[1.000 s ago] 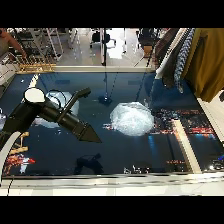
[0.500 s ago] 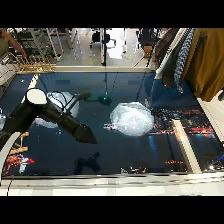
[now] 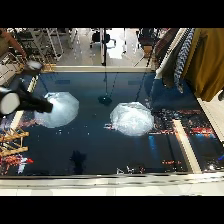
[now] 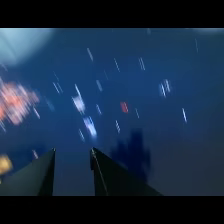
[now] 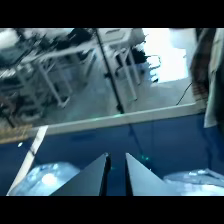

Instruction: Fold the clothes and pants, and hang the long-sleeved shirts on hangers.

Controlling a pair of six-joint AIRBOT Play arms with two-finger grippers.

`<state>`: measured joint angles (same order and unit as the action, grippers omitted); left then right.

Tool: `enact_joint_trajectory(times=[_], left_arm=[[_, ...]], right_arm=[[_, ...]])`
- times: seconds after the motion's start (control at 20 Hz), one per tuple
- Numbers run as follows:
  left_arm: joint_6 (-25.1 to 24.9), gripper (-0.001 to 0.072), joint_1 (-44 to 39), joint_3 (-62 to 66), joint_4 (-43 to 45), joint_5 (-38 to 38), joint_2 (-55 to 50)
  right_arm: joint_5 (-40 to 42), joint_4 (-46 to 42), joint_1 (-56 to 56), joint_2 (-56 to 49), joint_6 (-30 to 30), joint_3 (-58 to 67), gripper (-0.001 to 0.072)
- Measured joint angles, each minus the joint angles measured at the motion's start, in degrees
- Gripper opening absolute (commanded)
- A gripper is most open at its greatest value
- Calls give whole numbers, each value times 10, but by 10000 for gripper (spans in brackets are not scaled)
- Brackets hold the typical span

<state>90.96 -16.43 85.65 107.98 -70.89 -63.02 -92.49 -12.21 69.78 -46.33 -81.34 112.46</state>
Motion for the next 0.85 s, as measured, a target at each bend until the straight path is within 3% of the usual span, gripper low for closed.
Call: enact_joint_trajectory(times=[0.15,0.25,0.35,0.45,0.7,0.85], left_arm=[[11,226,0,1,33,64,39],[16,226,0,1,44,85,51],[18,226,0,1,50,98,56],[19,226,0,1,55,106,59],[21,226,0,1,58,113,62],[21,226,0,1,59,114,62]], right_arm=[[-1,5,-16,-16,19,-15,162],[-4,-5,-46,-38,24,-19,267],[-18,-47,-120,-66,26,-22,295],[-28,-129,-242,-92,28,-28,364],[-20,-420,-599,-162,29,-74,326],[-14,-560,-728,-202,30,-89,323]])
